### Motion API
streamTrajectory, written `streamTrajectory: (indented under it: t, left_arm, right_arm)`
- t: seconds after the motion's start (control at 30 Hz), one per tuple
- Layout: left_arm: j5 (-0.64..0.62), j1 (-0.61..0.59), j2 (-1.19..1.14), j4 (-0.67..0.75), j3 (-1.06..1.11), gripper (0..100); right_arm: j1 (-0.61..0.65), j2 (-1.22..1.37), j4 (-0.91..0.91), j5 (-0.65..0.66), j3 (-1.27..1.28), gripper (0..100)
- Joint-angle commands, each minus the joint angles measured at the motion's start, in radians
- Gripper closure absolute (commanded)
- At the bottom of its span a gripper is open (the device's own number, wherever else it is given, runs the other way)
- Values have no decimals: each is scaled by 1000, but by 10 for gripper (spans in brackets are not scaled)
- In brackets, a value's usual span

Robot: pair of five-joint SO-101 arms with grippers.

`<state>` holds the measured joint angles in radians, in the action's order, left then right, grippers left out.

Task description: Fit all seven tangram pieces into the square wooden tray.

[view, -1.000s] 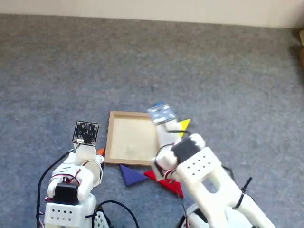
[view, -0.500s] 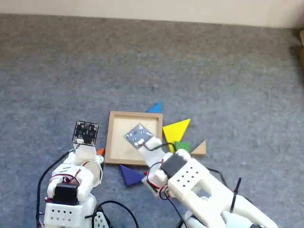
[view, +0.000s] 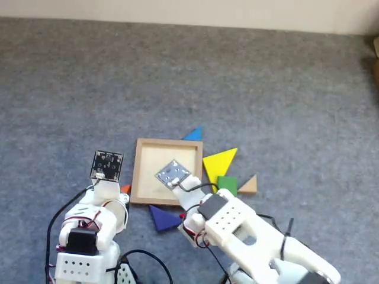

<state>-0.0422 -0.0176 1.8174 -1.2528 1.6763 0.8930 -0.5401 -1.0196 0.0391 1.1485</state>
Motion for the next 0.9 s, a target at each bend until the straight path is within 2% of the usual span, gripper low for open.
streamTrajectory:
  t: [0.0,0.17,0.3,0.43,0.63,0.87]
  left_arm:
    - [-9,-4,-1,-5,21,991]
    - [-9,-4,-1,-5,21,991]
    - [-9,-4,-1,-5,21,991]
    - [-9,-4,-1,-5,21,991]
    - [-9,-4,-1,-5,21,991]
    - [-9,-4,-1,-5,21,991]
  right_arm:
    - [2,102,18,11,-7,674]
    - [1,171,81,11,-25,674]
    - [-54,170,87,17,-35,674]
    - [-85,170,87,121,-35,674]
    - [-84,170,88,203,-35,674]
    - [-84,177,113,221,-31,674]
